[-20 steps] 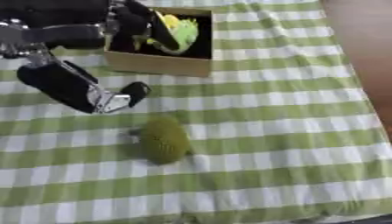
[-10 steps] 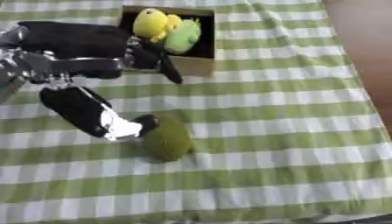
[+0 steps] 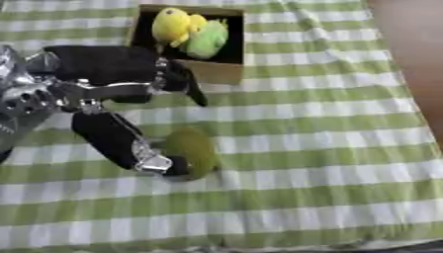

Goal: Pick up objects on the table and place them in the box.

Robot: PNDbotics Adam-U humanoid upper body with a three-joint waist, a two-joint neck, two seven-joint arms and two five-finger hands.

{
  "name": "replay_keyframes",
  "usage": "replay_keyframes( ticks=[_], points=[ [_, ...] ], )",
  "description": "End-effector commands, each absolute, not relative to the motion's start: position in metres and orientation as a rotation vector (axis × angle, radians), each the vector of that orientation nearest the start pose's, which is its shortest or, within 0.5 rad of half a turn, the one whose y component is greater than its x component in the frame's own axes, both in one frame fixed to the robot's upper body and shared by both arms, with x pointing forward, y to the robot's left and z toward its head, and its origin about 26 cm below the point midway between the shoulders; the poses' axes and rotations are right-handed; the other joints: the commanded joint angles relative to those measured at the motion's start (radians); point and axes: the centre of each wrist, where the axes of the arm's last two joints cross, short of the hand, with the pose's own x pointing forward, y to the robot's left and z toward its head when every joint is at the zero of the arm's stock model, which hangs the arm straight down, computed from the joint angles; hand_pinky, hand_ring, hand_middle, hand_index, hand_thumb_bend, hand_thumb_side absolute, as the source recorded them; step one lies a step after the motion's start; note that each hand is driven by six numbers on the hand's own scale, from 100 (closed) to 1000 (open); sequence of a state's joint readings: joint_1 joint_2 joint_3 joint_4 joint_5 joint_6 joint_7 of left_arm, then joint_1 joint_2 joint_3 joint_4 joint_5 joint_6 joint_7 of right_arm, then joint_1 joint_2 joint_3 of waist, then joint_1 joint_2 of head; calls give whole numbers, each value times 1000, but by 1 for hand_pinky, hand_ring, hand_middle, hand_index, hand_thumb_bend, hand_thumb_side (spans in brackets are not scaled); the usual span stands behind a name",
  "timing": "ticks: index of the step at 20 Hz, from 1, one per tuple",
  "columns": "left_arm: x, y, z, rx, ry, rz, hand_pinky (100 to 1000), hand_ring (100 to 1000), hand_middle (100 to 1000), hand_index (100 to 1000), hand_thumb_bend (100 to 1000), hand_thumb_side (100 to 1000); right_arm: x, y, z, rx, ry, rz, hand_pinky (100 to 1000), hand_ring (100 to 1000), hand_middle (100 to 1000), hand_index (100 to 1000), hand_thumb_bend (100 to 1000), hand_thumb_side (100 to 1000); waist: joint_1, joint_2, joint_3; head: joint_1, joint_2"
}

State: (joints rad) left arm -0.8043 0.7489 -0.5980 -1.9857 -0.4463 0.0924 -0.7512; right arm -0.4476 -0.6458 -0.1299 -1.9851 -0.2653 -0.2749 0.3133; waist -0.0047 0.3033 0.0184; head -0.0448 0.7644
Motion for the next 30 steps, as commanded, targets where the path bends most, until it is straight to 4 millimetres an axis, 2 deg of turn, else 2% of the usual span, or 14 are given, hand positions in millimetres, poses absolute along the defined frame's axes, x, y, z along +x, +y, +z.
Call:
replay_keyframes(
  ticks=[1, 10, 14, 22, 27, 30],
  points=[
    [297, 162, 273, -730, 2008, 2871, 879, 884, 766, 869, 581, 706, 293, -319, 300, 119, 3323, -1208, 987, 897, 658, 903, 100, 240, 14, -35, -2, 0, 1],
    [329, 166, 238, -837, 1939, 2983, 885, 888, 775, 881, 605, 662, 294, -319, 299, 102, 3329, -1221, 991, 896, 654, 903, 100, 284, 13, -29, -9, 5, -2],
    [343, 169, 223, -888, 1957, 2990, 883, 888, 776, 884, 568, 616, 294, -318, 297, 94, 3333, -1227, 993, 897, 653, 904, 100, 303, 10, -27, -11, 6, -6],
    [363, 173, 198, -945, 1950, 3039, 885, 889, 777, 884, 562, 631, 294, -318, 296, 81, 3338, -1229, 996, 897, 653, 905, 100, 326, 5, -23, -15, 10, -9],
    [369, 173, 187, -909, 1916, 3094, 867, 876, 761, 863, 498, 632, 294, -318, 296, 81, 3344, -1218, 997, 898, 653, 906, 100, 331, 4, -21, -18, 11, -9],
    [365, 171, 190, -860, 1934, 3071, 840, 846, 732, 823, 419, 577, 294, -319, 296, 85, 3347, -1215, 998, 898, 653, 906, 100, 339, 4, -21, -19, 10, -8]
  ],
)
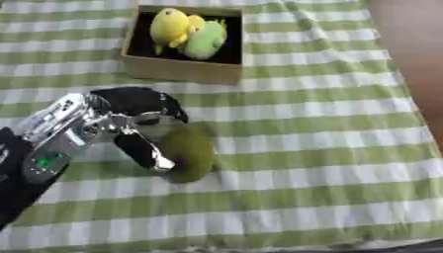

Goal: Pick up objects on the table and place them in the box.

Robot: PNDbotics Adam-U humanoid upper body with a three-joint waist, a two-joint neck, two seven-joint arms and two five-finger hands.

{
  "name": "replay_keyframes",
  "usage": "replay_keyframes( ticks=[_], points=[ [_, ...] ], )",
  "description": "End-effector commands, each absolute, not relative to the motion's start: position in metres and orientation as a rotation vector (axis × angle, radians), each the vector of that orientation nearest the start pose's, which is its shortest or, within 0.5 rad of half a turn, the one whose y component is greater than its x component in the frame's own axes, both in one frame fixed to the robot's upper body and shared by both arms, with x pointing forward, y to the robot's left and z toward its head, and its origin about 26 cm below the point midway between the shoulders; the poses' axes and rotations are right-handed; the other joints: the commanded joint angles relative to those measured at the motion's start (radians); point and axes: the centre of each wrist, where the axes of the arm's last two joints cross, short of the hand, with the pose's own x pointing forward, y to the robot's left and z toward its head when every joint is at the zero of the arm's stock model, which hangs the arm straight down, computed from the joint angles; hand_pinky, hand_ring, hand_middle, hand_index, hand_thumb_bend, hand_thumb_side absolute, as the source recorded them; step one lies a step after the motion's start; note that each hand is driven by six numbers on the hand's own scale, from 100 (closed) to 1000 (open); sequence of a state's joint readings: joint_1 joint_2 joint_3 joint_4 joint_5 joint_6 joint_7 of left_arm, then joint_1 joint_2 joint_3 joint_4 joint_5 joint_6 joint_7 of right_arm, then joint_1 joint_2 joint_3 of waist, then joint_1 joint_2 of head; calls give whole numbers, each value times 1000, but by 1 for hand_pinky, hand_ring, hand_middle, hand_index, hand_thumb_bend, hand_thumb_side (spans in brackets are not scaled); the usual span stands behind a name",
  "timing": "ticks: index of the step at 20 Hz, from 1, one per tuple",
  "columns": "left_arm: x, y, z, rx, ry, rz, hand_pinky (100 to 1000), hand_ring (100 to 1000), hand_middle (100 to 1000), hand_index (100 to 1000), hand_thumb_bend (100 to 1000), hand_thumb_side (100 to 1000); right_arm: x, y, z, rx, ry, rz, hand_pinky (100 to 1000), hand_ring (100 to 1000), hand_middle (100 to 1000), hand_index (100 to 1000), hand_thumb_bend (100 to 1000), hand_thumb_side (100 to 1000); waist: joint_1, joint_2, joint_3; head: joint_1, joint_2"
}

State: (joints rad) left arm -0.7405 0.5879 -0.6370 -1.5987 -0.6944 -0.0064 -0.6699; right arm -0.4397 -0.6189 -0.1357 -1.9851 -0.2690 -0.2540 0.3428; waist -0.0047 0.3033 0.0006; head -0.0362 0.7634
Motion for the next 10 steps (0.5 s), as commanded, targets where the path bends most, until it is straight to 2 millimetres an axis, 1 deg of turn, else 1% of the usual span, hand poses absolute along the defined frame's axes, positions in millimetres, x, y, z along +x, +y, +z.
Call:
replay_keyframes(
  ticks=[1, 3, 4, 5, 7, 8, 9, 10],
  points=[
    [362, 170, 194, 582, -1346, -2105, 820, 828, 714, 801, 384, 511, 294, -319, 295, 85, 3349, -1214, 998, 898, 653, 906, 100, 345, 5, -21, 0, 1, -7],
    [356, 168, 200, 568, -1384, -2103, 793, 798, 676, 745, 319, 383, 294, -319, 295, 84, 3354, -1213, 999, 898, 652, 906, 100, 352, 5, -21, 1, 1, -8],
    [354, 167, 202, 560, -1397, -2099, 772, 777, 653, 724, 270, 303, 294, -319, 295, 83, 3355, -1214, 999, 898, 652, 906, 100, 352, 5, -21, 1, 1, -9],
    [350, 167, 206, 554, -1417, -2092, 758, 765, 642, 717, 229, 196, 294, -319, 295, 84, 3357, -1214, 999, 897, 652, 906, 100, 353, 5, -22, 1, 0, -8],
    [342, 166, 214, 550, -1464, -2076, 738, 751, 638, 722, 178, 100, 294, -320, 294, 88, 3361, -1212, 1000, 898, 651, 906, 100, 359, 5, -22, 2, -1, -7],
    [338, 166, 219, 553, -1487, -2068, 737, 750, 641, 723, 166, 101, 294, -320, 294, 90, 3363, -1211, 1000, 897, 651, 906, 100, 360, 5, -22, 2, -1, -7],
    [334, 166, 225, 561, -1511, -2062, 732, 746, 640, 721, 117, 116, 294, -320, 293, 93, 3365, -1212, 1000, 898, 651, 907, 100, 368, 5, -22, 3, -2, -7],
    [330, 166, 229, 567, -1531, -2057, 715, 726, 619, 707, 100, 138, 294, -321, 293, 95, 3366, -1212, 1000, 898, 651, 907, 100, 376, 5, -23, 4, -3, -6]
  ],
)
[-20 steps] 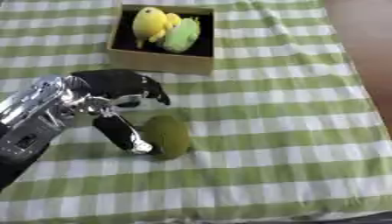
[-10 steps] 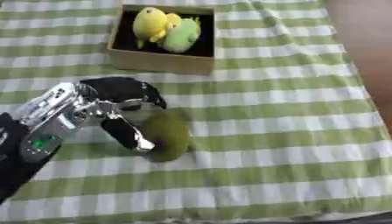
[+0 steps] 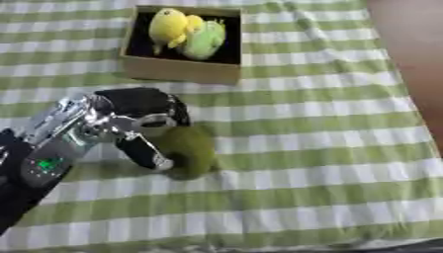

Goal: Pick up objects on the table and place them in the box.

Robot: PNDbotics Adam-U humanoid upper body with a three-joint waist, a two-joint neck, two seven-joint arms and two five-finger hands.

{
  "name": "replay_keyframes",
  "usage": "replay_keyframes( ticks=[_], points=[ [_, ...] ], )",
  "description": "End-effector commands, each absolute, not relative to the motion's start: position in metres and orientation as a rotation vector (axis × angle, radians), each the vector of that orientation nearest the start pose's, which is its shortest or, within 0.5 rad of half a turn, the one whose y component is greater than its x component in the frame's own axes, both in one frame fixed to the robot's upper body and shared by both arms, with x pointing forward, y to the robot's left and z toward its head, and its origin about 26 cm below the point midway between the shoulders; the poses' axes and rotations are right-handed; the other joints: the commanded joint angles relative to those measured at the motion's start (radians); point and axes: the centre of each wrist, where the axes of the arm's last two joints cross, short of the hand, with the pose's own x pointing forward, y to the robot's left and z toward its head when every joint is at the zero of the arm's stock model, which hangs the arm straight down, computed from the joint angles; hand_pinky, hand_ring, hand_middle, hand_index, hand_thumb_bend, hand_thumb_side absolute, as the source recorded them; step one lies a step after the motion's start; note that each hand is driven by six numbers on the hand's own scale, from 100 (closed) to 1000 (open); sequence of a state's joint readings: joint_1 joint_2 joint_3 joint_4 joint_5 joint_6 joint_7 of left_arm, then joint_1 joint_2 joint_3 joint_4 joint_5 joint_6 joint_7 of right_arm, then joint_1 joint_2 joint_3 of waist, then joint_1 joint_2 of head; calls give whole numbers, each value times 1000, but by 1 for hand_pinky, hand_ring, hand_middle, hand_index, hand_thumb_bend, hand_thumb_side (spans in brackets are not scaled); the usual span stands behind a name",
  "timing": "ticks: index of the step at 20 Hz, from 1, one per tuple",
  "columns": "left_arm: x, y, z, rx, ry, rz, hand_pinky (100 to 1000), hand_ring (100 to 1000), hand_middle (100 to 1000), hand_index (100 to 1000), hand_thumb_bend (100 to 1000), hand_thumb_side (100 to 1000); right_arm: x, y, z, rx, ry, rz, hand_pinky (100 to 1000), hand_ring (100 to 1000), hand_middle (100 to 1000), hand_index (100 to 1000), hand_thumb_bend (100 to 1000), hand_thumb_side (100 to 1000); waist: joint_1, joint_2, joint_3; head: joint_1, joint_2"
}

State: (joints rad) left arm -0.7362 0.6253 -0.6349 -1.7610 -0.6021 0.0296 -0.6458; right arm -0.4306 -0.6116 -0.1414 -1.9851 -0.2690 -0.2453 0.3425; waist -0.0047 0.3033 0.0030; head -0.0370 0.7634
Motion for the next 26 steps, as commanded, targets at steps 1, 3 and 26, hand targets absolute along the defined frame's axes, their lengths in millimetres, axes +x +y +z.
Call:
replay_keyframes(
  ticks=[1, 3, 26],
  points=[
    [326, 167, 235, 574, -1550, -2046, 695, 705, 600, 694, 100, 153, 293, -321, 293, 98, 3368, -1212, 1000, 898, 651, 907, 100, 381, 6, -23, 2, -2, -6],
    [320, 168, 244, 580, -1579, -2019, 629, 648, 552, 650, 100, 204, 293, -321, 292, 101, 3370, -1209, 1000, 898, 651, 907, 100, 381, 6, -23, 4, -3, -6],
    [399, 172, 337, 721, -1953, -1594, 530, 585, 518, 594, 100, 324, 293, -320, 302, 107, 3328, -1165, 988, 895, 655, 902, 100, 256, 3, -24, -7, 14, -14]
  ],
)
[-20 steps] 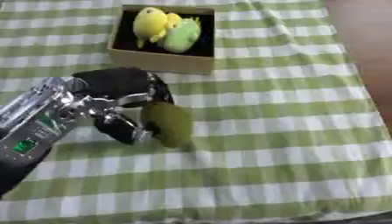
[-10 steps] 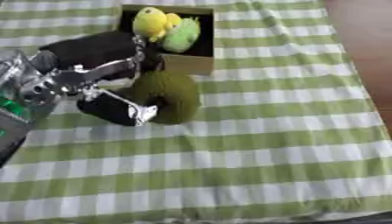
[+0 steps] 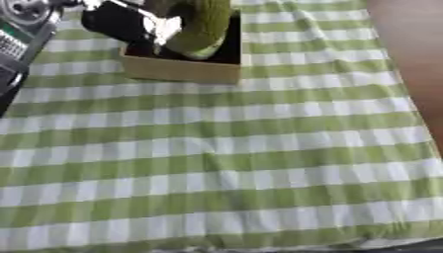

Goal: Pick up objects on the table and place them in the box.

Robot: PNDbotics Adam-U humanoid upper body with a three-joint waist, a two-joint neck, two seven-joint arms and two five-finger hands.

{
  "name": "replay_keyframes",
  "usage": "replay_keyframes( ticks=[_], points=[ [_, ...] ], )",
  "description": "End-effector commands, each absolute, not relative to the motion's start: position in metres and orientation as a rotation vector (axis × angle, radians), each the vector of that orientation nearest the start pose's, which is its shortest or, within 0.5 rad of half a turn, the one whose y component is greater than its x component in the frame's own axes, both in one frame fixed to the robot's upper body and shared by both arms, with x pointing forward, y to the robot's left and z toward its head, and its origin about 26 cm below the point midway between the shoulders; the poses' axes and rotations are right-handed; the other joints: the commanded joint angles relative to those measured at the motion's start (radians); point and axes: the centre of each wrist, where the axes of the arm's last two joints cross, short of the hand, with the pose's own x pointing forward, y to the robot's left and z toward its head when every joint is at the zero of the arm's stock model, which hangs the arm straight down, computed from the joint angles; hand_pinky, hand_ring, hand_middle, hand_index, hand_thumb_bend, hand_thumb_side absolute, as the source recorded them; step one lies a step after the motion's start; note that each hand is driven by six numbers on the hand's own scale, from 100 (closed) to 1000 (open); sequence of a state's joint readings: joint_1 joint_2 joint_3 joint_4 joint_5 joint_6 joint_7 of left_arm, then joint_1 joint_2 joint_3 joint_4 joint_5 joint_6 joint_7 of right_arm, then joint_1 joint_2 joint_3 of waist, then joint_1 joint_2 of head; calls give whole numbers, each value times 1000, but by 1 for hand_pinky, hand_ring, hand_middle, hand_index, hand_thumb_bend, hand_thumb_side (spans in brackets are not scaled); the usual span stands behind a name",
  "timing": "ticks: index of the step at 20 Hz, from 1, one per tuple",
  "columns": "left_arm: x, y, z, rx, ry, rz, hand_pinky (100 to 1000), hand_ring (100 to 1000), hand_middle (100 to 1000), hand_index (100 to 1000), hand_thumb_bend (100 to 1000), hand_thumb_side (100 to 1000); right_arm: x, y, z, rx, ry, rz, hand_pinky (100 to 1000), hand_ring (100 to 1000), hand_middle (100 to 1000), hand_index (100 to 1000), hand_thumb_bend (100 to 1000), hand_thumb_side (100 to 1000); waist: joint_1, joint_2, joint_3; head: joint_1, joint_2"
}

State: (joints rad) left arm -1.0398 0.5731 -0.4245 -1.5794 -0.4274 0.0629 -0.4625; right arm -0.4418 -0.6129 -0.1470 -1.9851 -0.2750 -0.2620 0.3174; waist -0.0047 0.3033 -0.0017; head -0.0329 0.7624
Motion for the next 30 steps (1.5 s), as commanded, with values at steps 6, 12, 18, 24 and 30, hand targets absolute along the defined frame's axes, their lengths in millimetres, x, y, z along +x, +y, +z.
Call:
replay_keyframes(
  ticks=[6, 12, 18, 24, 30],
  points=[
    [444, 175, 321, 829, -1951, -1510, 534, 586, 518, 594, 100, 292, 293, -319, 306, 107, 3303, -1126, 984, 894, 656, 900, 100, 217, -6, -13, -13, 29, -28],
    [471, 178, 297, 928, -1907, -1501, 546, 592, 521, 599, 100, 235, 293, -318, 307, 100, 3298, -1113, 985, 894, 655, 901, 100, 235, -12, -2, -21, 37, -42],
    [485, 182, 271, 943, -1849, -1521, 564, 603, 531, 620, 100, 169, 294, -318, 306, 97, 3306, -1105, 987, 894, 655, 901, 100, 254, -16, 2, -23, 37, -47],
    [489, 184, 259, 985, -1799, -1549, 644, 683, 589, 715, 100, 103, 294, -318, 305, 92, 3312, -1104, 989, 894, 654, 902, 100, 276, -18, 3, -23, 38, -51],
    [489, 188, 257, 1098, -1672, -1569, 830, 856, 781, 913, 328, 100, 294, -319, 303, 92, 3322, -1102, 991, 894, 653, 903, 100, 284, -19, 1, -21, 39, -50]
  ],
)
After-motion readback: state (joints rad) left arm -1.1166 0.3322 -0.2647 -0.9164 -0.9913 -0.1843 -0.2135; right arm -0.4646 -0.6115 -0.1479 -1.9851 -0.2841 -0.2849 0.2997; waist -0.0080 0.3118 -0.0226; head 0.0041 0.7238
